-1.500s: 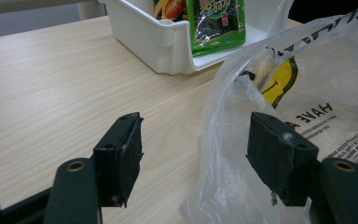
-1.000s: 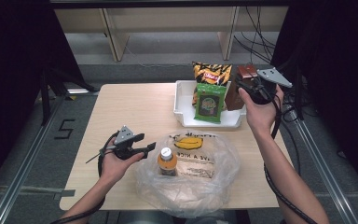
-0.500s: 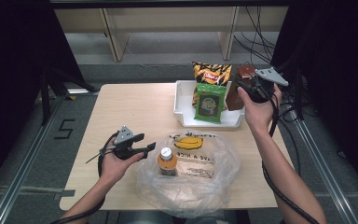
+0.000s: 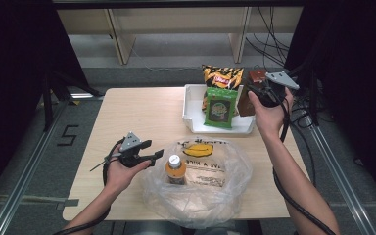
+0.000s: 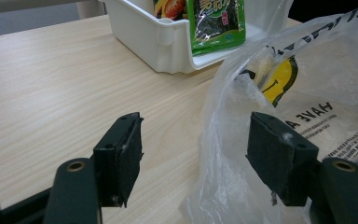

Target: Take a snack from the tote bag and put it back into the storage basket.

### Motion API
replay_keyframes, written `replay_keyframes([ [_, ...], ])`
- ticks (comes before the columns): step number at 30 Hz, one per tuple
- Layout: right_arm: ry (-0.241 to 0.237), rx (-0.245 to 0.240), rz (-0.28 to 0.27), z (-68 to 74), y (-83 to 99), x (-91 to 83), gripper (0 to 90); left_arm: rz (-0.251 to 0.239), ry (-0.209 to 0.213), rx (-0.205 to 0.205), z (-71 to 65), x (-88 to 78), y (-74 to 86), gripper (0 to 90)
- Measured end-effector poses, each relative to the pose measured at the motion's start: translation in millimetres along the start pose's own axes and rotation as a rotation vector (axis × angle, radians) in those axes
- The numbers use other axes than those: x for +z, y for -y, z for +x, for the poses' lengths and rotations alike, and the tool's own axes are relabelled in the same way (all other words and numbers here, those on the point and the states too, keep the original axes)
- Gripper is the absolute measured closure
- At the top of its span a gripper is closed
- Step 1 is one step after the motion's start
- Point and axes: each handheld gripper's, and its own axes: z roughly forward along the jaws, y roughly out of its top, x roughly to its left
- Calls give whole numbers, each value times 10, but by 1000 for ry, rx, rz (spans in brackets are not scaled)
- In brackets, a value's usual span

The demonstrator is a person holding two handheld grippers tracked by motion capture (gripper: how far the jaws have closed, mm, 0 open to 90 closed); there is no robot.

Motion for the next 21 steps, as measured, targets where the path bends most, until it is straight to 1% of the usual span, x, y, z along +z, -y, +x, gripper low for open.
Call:
replay_keyframes([
  [3,5,12,10,0,13,15,390,2,-1,1,-1,-1,1,350],
  [5,9,0,6,-10,30,36,389,2,-1,1,0,-1,1,350],
  [6,11,5,10,-11,39,37,389,2,0,4,2,-1,1,350],
  [7,16,-4,17,-21,44,46,389,3,-1,1,1,0,3,350],
  [10,14,18,25,-18,66,66,389,3,-1,1,0,0,2,350],
  [11,15,7,24,-27,77,73,389,3,1,6,2,-1,1,350],
  [12,17,18,30,-23,82,78,389,3,1,5,1,-1,1,350],
  [13,17,-8,21,-42,93,94,389,3,-1,0,-1,0,3,350],
  [17,22,12,38,-42,123,125,389,0,2,3,3,0,3,350],
  [18,26,23,43,-32,131,129,389,2,0,5,5,-2,2,350],
  [19,27,12,43,-41,140,135,389,-1,1,-1,5,0,5,350],
  [21,30,24,45,-37,148,149,389,1,-1,2,6,-2,4,350],
])
